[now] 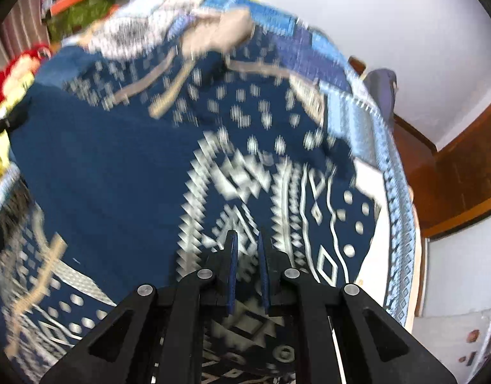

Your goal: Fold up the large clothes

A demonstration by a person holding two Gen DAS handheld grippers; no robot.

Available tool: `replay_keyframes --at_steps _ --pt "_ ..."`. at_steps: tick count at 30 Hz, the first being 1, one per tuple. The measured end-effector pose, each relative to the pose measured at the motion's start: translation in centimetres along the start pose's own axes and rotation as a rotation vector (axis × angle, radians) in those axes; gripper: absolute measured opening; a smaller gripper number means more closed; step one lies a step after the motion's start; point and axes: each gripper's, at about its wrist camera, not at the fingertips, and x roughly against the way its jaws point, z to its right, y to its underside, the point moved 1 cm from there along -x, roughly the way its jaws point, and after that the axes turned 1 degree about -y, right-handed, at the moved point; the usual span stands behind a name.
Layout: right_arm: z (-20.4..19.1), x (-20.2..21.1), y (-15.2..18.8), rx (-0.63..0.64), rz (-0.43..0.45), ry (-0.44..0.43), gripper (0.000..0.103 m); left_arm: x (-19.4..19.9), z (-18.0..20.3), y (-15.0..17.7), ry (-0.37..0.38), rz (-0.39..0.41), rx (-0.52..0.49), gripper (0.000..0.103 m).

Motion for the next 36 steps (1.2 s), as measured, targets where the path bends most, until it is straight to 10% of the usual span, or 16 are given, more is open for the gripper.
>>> replay_keyframes --at_steps 14,15,16,18,21,36 --pt "1.0 0.3 2.4 0.020 0.041 0.210 0.009 -2.8 0.4 1.7 -0.040 -0.050 -0.058 0.026" --pt "1.5 0.3 2.5 0.008 0.043 0.226 0.027 -2.8 0.5 1.8 -0.043 -0.052 -0.062 0.026" --pt "2.2 0.4 2.8 -0.012 0.054 0.298 0.070 -2.9 0.6 1.8 -0.051 -0.054 -0.071 0.027" --pt "4.3 0.6 3.3 -0.060 0.083 0.381 0.102 -2.9 0.9 1.7 -0.073 -0.057 -0.082 0.031" --pt "7.2 1.1 4.2 -0.180 0.062 0.229 0.102 -2.3 1.0 1.5 -0.132 -0.052 -0.089 0.045" --pt "5.5 7.3 -0.3 -0.180 0.258 0.082 0.102 5.4 5.2 -6.9 -0.129 0.154 -0.215 0.084"
